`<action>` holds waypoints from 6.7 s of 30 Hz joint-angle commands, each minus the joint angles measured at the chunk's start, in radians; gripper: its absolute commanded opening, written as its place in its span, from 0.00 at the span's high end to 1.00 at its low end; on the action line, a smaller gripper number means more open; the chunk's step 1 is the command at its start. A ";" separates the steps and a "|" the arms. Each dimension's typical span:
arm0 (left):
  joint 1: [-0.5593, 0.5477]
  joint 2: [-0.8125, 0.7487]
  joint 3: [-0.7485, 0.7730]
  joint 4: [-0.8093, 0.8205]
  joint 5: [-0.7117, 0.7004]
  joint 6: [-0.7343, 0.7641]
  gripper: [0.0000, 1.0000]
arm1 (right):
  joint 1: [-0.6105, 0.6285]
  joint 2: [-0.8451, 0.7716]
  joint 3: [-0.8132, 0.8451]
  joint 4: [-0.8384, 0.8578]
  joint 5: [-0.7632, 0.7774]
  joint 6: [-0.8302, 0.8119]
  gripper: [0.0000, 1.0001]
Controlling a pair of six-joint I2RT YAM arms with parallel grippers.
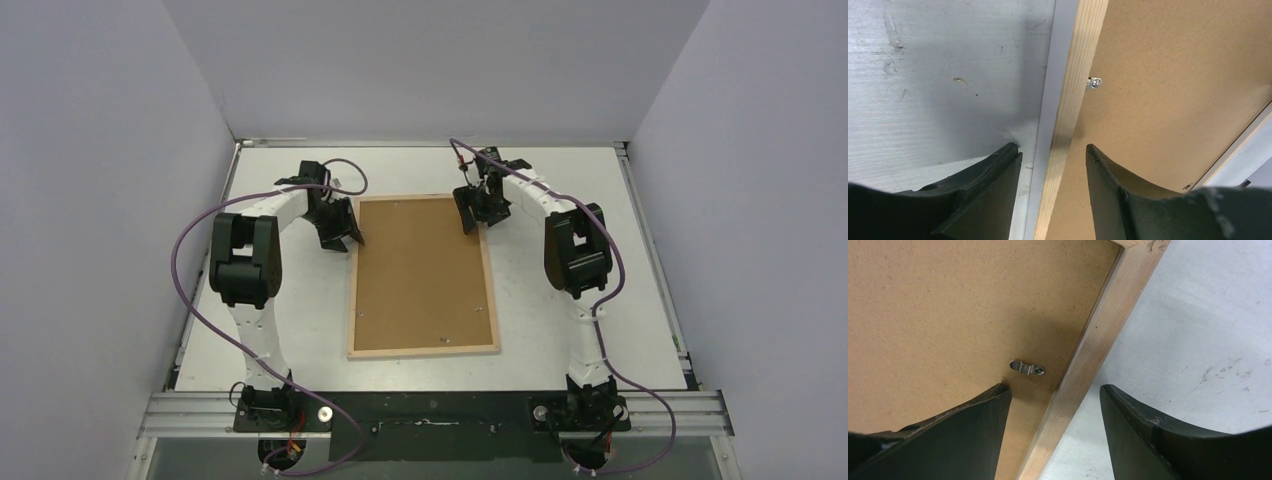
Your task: Put the photo into the frame
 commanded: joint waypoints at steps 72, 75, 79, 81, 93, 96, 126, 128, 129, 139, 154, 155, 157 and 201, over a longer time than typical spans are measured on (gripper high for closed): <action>-0.012 0.112 0.054 -0.104 0.001 0.034 0.70 | -0.077 -0.177 -0.372 0.479 -0.104 0.247 0.83; -0.012 0.104 0.058 -0.107 -0.003 0.041 0.70 | -0.077 -0.237 -0.373 0.488 -0.007 0.361 0.69; -0.011 0.100 0.067 -0.119 -0.012 0.048 0.65 | -0.072 -0.309 -0.385 0.492 0.104 0.499 0.49; -0.012 0.100 0.066 -0.118 -0.013 0.048 0.63 | -0.067 -0.316 -0.376 0.459 0.129 0.545 0.42; -0.016 0.101 0.055 -0.108 0.005 0.041 0.61 | 0.047 -0.287 -0.321 0.295 0.358 0.743 0.40; -0.020 0.097 0.048 -0.108 0.009 0.041 0.61 | 0.066 -0.278 -0.317 0.315 0.403 0.772 0.41; -0.036 0.085 0.019 -0.092 0.034 0.047 0.62 | 0.087 -0.133 -0.245 0.306 0.450 0.795 0.69; -0.036 0.087 0.019 -0.092 0.034 0.048 0.62 | 0.088 -0.140 -0.258 0.321 0.439 0.790 0.72; -0.038 0.087 0.019 -0.092 0.034 0.047 0.62 | 0.087 -0.144 -0.267 0.333 0.434 0.788 0.74; -0.039 0.088 0.019 -0.095 0.032 0.049 0.62 | 0.079 -0.179 -0.344 0.443 0.356 0.748 0.96; -0.035 0.015 0.081 -0.082 0.012 0.020 0.48 | 0.015 -0.289 -0.297 0.419 0.296 0.682 0.48; -0.033 0.008 0.090 -0.087 0.012 0.021 0.45 | 0.015 -0.311 -0.303 0.414 0.300 0.672 0.45; -0.031 -0.011 0.094 -0.088 0.012 0.022 0.41 | 0.015 -0.358 -0.326 0.403 0.302 0.657 0.41; -0.044 -0.224 -0.357 0.110 0.063 -0.072 0.84 | 0.257 -0.716 -0.869 0.130 0.338 0.981 0.33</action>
